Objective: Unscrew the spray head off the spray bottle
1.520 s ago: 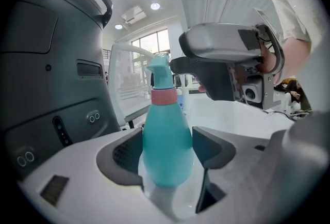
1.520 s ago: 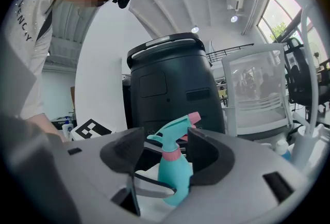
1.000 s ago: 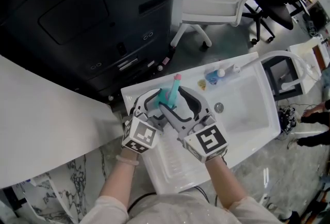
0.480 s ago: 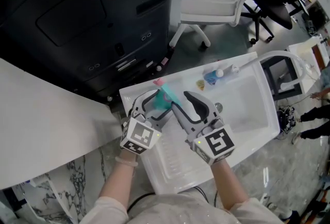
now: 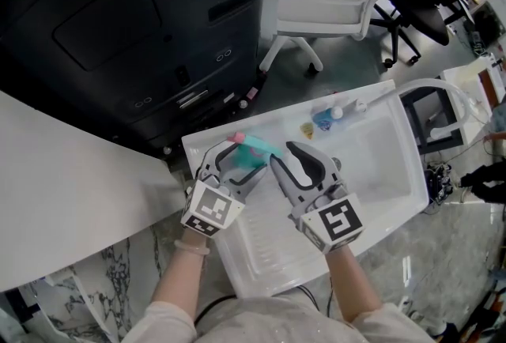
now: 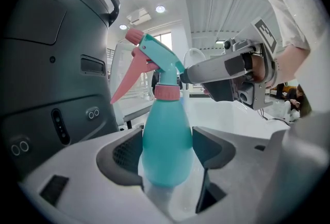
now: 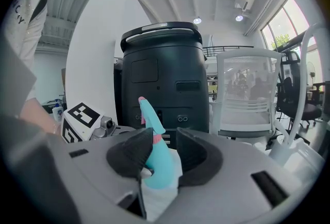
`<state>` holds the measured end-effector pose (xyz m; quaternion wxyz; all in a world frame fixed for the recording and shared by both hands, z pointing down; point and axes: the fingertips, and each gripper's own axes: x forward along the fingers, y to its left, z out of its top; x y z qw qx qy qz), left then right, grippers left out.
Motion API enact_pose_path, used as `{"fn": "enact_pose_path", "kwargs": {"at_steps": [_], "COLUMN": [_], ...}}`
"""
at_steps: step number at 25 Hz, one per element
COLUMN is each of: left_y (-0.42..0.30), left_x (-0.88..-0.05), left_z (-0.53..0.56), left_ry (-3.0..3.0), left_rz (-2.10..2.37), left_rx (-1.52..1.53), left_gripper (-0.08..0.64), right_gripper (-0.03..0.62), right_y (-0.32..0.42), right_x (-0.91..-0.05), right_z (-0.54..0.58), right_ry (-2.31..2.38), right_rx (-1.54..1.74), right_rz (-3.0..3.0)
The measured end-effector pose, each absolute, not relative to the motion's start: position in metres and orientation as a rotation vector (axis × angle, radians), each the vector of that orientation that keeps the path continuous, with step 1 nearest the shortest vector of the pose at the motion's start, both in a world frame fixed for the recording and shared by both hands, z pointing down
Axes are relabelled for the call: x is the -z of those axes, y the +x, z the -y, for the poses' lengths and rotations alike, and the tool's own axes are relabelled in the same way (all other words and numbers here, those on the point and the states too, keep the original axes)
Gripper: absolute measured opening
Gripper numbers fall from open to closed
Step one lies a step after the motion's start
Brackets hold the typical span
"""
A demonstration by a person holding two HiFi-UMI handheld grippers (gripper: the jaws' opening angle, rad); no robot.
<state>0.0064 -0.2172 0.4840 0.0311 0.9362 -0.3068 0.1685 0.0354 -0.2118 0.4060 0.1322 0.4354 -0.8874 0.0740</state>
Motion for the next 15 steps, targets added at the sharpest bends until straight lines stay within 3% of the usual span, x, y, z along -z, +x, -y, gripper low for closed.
{"fn": "enact_pose_path", "kwargs": {"at_steps": [7,15], "left_y": [0.007,0.006], "left_x": [-0.484,-0.483], "left_z": [0.217,0.217], "left_ry": [2.887,2.883], "left_rz": [0.931,0.938], "left_rx": [-0.514,-0.510], "left_gripper": [0.304,0.304], "right_gripper": [0.089,0.080], "right_y": [0.038,0.029], "right_x": [-0.406,-0.409], "right_z": [0.223,0.241], "right_ry": [1.276,1.279], "right_rx": [-0.180,-0.206], "right_rz": [2.549,2.565]}}
